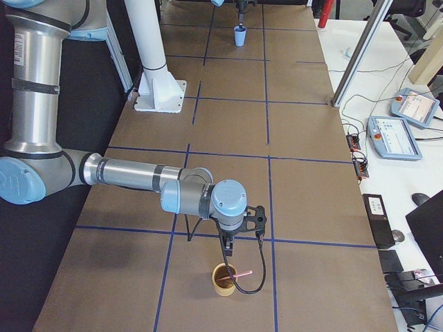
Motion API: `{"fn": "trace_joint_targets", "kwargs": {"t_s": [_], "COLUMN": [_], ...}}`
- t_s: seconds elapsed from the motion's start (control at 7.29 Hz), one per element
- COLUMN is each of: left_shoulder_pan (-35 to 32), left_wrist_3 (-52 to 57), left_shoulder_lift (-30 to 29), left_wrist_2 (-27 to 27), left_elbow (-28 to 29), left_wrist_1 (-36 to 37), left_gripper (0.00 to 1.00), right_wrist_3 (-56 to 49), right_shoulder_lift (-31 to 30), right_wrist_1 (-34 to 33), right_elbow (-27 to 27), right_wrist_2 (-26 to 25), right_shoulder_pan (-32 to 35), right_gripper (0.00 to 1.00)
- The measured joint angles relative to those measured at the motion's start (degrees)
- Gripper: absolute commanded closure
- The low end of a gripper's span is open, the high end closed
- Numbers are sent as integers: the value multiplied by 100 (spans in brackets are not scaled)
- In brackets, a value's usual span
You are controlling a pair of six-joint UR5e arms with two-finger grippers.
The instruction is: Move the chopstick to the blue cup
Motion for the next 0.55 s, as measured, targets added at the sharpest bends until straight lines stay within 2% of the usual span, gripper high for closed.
{"fn": "trace_joint_targets", "kwargs": {"t_s": [0.27,0.55], "left_shoulder_pan": [59,69], "left_wrist_3": [-1,-117], "left_shoulder_lift": [-45,-59], "left_wrist_2": [-2,-9], "left_elbow": [71,83], "left_wrist_1": [-7,-9], "left_gripper": [58,92], "right_wrist_3": [2,8], "right_shoulder_lift": [2,2], "right_wrist_1": [0,0], "right_elbow": [9,12], "right_wrist_2": [0,0], "right_shoulder_pan": [0,0], "right_gripper": [1,1]}}
